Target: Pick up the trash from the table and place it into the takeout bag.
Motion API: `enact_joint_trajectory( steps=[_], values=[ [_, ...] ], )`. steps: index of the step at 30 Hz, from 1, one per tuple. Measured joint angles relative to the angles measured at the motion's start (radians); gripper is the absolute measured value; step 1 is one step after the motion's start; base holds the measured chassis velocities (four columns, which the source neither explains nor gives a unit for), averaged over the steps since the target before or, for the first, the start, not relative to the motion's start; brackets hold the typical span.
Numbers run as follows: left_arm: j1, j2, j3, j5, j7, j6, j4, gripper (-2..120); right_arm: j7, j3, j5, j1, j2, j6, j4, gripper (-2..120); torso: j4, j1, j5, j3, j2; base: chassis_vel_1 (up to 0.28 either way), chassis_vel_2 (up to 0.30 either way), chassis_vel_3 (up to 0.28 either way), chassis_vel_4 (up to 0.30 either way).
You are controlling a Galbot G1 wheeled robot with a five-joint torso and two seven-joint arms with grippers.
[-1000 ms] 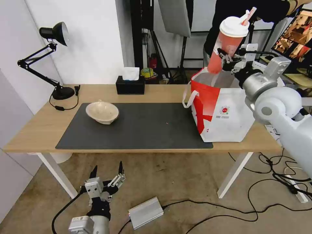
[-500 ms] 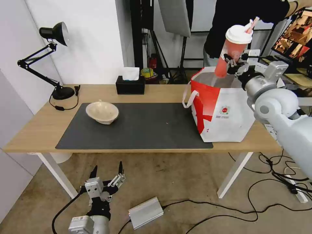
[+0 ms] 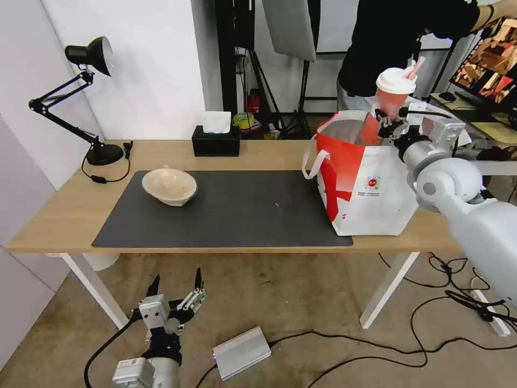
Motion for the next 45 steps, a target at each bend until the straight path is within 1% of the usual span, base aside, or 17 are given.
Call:
enact_joint_trajectory(
  steps=[11, 19, 21, 24, 26, 28, 30, 31, 32, 34, 35, 38, 40, 41, 42, 43, 45],
  values=[
    [0.009, -0.001, 0.019, 0.016, 0.0, -0.02, 0.003, 100, 0.015, -0.016, -0.001, 0.001, 0.006, -0.003, -0.027, 3, 0.0001, 0.0, 0.0, 0.0, 0.0, 0.0, 0.0, 0.0, 0.0],
    [0.011, -0.001, 0.017, 0.018, 0.0, -0.021, 0.003, 100, 0.022, -0.018, 0.002, -0.006, 0.006, -0.01, -0.014, 3, 0.0, 0.0, 0.0, 0.0, 0.0, 0.0, 0.0, 0.0, 0.0],
    [0.01, -0.001, 0.017, 0.018, 0.0, -0.021, 0.003, 100, 0.023, -0.017, 0.002, -0.007, 0.005, -0.012, -0.009, 5, 0.0, 0.0, 0.0, 0.0, 0.0, 0.0, 0.0, 0.0, 0.0],
    [0.01, -0.001, 0.017, 0.018, 0.0, -0.021, 0.003, 100, 0.028, -0.006, 0.002, -0.012, 0.0, -0.024, 0.009, 18, 0.0001, 0.0, -0.0001, 0.0, 0.0, 0.0, 0.0, 0.0, 0.0],
    [0.009, -0.001, 0.018, 0.018, 0.0, -0.021, 0.004, 100, 0.028, -0.005, 0.002, -0.013, -0.001, -0.027, 0.013, 21, 0.0, 0.0, -0.0001, 0.0, 0.0, 0.0, 0.0, 0.0, 0.0],
    [0.009, -0.001, 0.02, 0.019, 0.0, -0.021, 0.008, 100, 0.029, -0.002, 0.003, -0.019, -0.009, -0.04, 0.037, 34, 0.0, 0.0, 0.0, 0.0, 0.0, 0.0, 0.0, 0.0, 0.0],
    [0.008, -0.001, 0.02, 0.019, 0.0, -0.021, 0.008, 100, 0.029, -0.001, 0.003, -0.02, -0.01, -0.042, 0.042, 36, 0.0, 0.0, 0.0, 0.0, 0.0, 0.0, 0.0, 0.0, 0.0],
    [0.006, -0.001, 0.02, 0.02, 0.0, -0.021, 0.008, 100, 0.032, 0.001, 0.003, -0.021, -0.013, -0.05, 0.052, 43, 0.0, 0.0, 0.0, 0.0, 0.0, 0.0, 0.0, 0.0, 0.0],
    [0.005, -0.001, 0.02, 0.021, 0.0, -0.021, 0.009, 100, 0.035, 0.003, 0.003, -0.022, -0.014, -0.055, 0.057, 44, 0.0, 0.0, -0.0001, 0.0, 0.0, 0.0, 0.0, 0.0, 0.0],
    [0.005, -0.001, 0.024, 0.023, 0.0, -0.021, 0.009, 100, 0.044, 0.015, 0.003, -0.028, -0.017, -0.071, 0.072, 56, 0.0, 0.0, 0.0, 0.0, 0.0, 0.0, 0.0, 0.0, 0.0],
    [0.005, -0.001, 0.024, 0.023, 0.0, -0.021, 0.009, 100, 0.044, 0.015, 0.003, -0.028, -0.017, -0.071, 0.072, 56, 0.0, 0.0, 0.0, 0.0, 0.0, 0.0, 0.0, 0.0, 0.0],
    [0.005, -0.001, 0.024, 0.023, 0.0, -0.021, 0.01, 100, 0.048, 0.02, 0.003, -0.032, -0.027, -0.083, 0.088, 69, 0.0, 0.0, 0.0, 0.0, 0.0, 0.0, 0.0, 0.0, 0.0],
    [0.004, -0.001, 0.024, 0.023, 0.0, -0.021, 0.011, 100, 0.048, 0.02, 0.003, -0.033, -0.03, -0.085, 0.09, 73, 0.0, 0.0, -0.0001, 0.0, 0.0, 0.0, 0.0, 0.0, 0.0],
    [0.004, -0.001, 0.026, 0.023, 0.0, -0.021, 0.013, 100, 0.049, 0.021, 0.003, -0.036, -0.035, -0.089, 0.095, 80, 0.0, 0.0, 0.0, 0.0, 0.0, 0.0, 0.0, 0.0, 0.0],
    [0.005, -0.001, 0.028, 0.023, 0.0, -0.021, 0.013, 100, 0.049, 0.022, 0.003, -0.037, -0.037, -0.09, 0.097, 82, 0.0, 0.0, 0.0, 0.0, 0.0, 0.0, 0.0, 0.0, 0.0],
    [0.007, -0.001, 0.034, 0.023, 0.0, -0.021, 0.014, 100, 0.051, 0.024, 0.003, -0.04, -0.045, -0.095, 0.104, 89, 0.0, 0.0, 0.0, 0.0, 0.0, 0.0, 0.0, 0.0, 0.0],
    [0.007, -0.001, 0.035, 0.023, 0.0, -0.021, 0.014, 100, 0.052, 0.025, 0.003, -0.041, -0.049, -0.097, 0.106, 91, 0.0, 0.0, 0.0, 0.0, 0.0, 0.0, 0.0, 0.0, 0.0]
  ],
)
